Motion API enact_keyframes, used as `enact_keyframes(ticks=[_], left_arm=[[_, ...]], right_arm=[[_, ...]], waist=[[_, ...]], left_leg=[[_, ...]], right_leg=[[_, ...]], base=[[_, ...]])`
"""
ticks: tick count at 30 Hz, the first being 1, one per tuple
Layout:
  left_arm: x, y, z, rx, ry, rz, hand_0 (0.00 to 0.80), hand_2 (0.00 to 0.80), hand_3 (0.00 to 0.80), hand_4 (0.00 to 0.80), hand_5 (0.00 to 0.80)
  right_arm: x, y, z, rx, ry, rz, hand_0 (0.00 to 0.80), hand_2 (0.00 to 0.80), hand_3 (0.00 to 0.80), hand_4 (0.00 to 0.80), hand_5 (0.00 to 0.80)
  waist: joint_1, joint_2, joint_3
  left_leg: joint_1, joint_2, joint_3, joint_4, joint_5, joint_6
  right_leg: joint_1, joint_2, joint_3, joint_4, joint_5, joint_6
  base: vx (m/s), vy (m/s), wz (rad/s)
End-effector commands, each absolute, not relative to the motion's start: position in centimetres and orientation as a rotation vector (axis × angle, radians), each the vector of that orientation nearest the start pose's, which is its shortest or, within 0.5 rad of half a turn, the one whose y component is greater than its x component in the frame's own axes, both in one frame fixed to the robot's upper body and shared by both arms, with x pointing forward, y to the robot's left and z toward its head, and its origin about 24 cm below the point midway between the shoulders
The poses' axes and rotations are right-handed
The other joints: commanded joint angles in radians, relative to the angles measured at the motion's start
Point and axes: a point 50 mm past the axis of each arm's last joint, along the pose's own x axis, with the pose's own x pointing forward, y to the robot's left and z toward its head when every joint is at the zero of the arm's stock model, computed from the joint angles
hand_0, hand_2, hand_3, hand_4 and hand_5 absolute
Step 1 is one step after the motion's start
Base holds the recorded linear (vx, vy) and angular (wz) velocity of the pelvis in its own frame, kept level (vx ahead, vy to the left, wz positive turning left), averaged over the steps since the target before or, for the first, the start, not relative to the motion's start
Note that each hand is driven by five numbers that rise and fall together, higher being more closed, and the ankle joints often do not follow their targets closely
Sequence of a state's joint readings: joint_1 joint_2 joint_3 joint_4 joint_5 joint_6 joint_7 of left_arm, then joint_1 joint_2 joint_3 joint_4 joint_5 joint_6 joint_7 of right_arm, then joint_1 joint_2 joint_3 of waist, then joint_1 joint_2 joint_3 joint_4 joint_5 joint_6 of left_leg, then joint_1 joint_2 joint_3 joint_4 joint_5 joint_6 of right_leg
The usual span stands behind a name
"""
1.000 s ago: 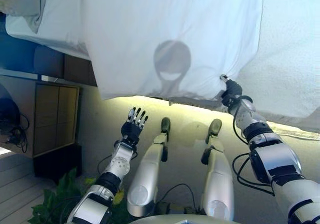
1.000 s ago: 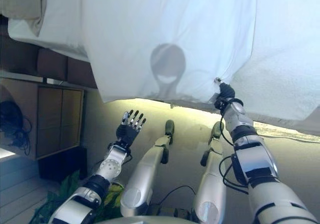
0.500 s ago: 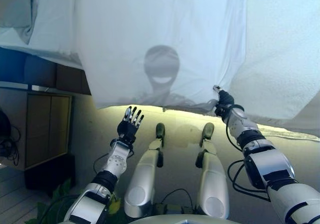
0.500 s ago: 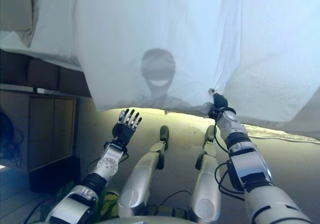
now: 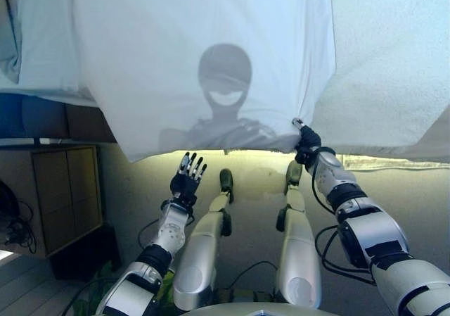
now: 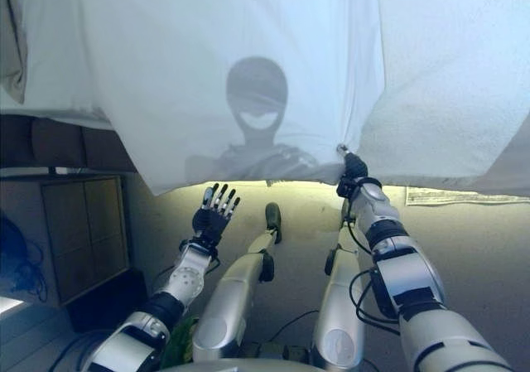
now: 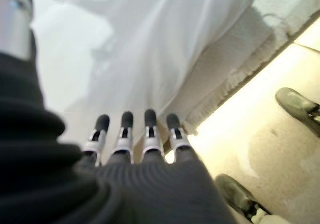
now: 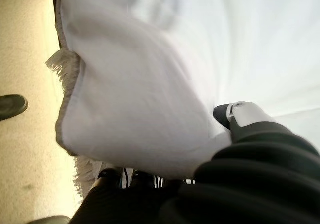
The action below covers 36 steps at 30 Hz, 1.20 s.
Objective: Make the bed neatly
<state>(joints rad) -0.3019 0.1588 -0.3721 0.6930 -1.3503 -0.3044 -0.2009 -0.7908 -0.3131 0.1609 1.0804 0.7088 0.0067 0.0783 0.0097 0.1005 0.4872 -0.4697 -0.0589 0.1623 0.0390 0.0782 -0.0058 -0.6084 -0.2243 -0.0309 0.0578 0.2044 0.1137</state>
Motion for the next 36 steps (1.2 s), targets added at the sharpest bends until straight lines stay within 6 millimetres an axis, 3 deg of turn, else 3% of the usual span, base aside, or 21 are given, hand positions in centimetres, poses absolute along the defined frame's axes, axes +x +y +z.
enact_keyframes(ticks=[1, 9, 17, 19, 28, 36], left_arm=[[29.4, 11.6, -0.4, -1.068, 0.060, -0.053, 0.000, 0.000, 0.000, 0.000, 0.000], [29.4, 11.4, 0.1, -1.094, 0.040, -0.052, 0.000, 0.000, 0.000, 0.000, 0.000], [29.7, 11.4, 0.4, -1.092, 0.038, -0.063, 0.000, 0.000, 0.000, 0.000, 0.000], [29.7, 11.4, 0.3, -1.088, 0.046, -0.066, 0.000, 0.000, 0.000, 0.000, 0.000], [30.1, 13.1, 0.7, -1.023, 0.066, -0.052, 0.000, 0.000, 0.000, 0.000, 0.000], [30.2, 15.3, 0.4, -0.992, 0.082, -0.006, 0.000, 0.000, 0.000, 0.000, 0.000]], right_arm=[[29.1, -23.8, -5.5, 0.152, 0.774, -0.170, 0.800, 0.800, 0.800, 0.800, 0.800], [29.1, -23.7, -5.4, 0.136, 0.747, -0.136, 0.800, 0.800, 0.800, 0.800, 0.800], [30.7, -25.8, -3.1, 0.039, 0.652, -0.263, 0.800, 0.800, 0.800, 0.800, 0.800], [30.7, -26.8, -2.7, 0.009, 0.648, -0.374, 0.000, 0.000, 0.000, 0.000, 0.000], [29.7, -29.9, -2.0, -0.042, 0.673, -0.645, 0.000, 0.000, 0.000, 0.000, 0.000], [27.2, -31.1, -3.7, -0.061, 0.787, -0.773, 0.000, 0.000, 0.000, 0.000, 0.000]], waist=[[-0.036, 0.124, 0.033], [-0.037, 0.132, 0.033], [-0.027, 0.128, 0.033], [-0.022, 0.125, 0.033], [0.008, 0.070, 0.033], [0.022, 0.009, 0.033]], left_leg=[[-0.084, -0.026, -0.038, -0.023, 0.070, -0.037], [-0.105, -0.029, -0.034, -0.035, 0.074, -0.044], [-0.105, -0.030, -0.034, -0.008, 0.075, -0.042], [-0.090, -0.029, -0.035, 0.004, 0.064, -0.041], [-0.063, -0.019, -0.049, 0.067, 0.028, -0.022], [-0.011, 0.006, -0.058, 0.066, 0.014, -0.014]], right_leg=[[-0.062, 0.040, -0.005, -0.040, 0.051, 0.035], [-0.077, 0.031, 0.003, -0.069, 0.063, 0.043], [-0.066, 0.019, -0.014, -0.021, 0.040, 0.038], [-0.044, 0.016, -0.023, -0.008, 0.024, 0.037], [0.019, 0.013, -0.079, 0.052, -0.010, 0.033], [0.080, 0.026, -0.099, 0.054, -0.011, 0.036]], base=[[-0.007, 0.120, -0.30], [-0.008, 0.065, -0.12], [-0.010, 0.004, -0.01], [-0.010, -0.027, 0.01], [-0.011, -0.141, 0.09], [0.003, -0.119, 0.00]])
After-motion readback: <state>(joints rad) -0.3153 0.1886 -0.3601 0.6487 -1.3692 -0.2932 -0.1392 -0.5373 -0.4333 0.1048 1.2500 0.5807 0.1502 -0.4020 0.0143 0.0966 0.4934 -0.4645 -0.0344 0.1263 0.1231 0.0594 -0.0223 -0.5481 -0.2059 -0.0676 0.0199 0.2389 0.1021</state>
